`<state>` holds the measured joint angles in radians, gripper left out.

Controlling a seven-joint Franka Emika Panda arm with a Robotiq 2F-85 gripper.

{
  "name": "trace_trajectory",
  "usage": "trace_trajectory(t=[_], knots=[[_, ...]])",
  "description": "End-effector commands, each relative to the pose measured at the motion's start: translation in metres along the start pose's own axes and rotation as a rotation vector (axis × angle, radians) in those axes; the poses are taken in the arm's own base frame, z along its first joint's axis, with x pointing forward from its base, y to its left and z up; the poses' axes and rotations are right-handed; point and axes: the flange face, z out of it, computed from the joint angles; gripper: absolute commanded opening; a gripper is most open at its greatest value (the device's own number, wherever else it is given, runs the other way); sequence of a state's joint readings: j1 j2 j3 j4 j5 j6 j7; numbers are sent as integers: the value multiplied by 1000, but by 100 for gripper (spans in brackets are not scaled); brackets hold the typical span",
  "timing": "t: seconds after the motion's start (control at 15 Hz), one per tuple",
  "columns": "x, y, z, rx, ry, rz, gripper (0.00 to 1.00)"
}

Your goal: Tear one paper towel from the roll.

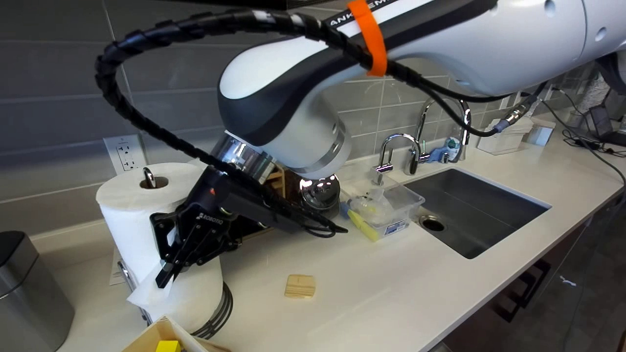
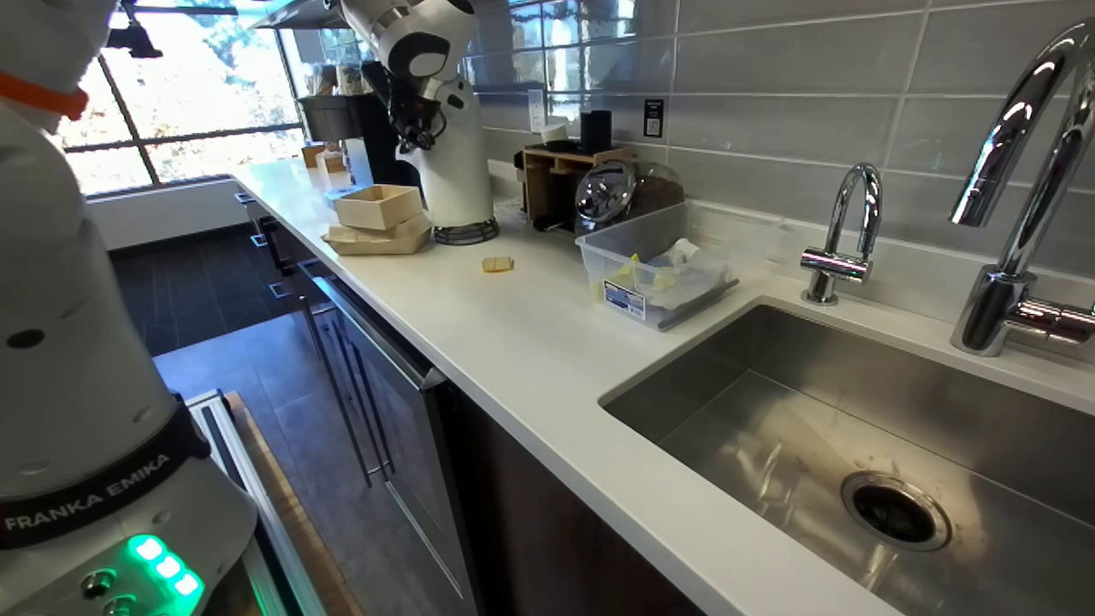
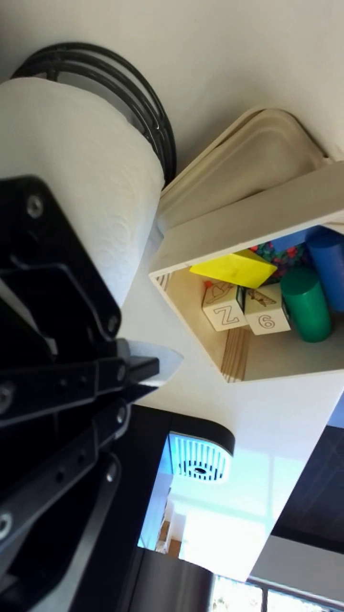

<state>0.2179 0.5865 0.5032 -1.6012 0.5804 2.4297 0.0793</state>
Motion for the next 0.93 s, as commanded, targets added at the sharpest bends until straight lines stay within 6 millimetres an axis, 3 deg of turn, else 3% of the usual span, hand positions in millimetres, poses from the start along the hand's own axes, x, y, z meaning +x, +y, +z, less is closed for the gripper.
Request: trace_trajectory(t=[0.0,0.87], knots=[[-3,13,16,24,-42,0,0],[-16,59,57,121,-67,68,0]])
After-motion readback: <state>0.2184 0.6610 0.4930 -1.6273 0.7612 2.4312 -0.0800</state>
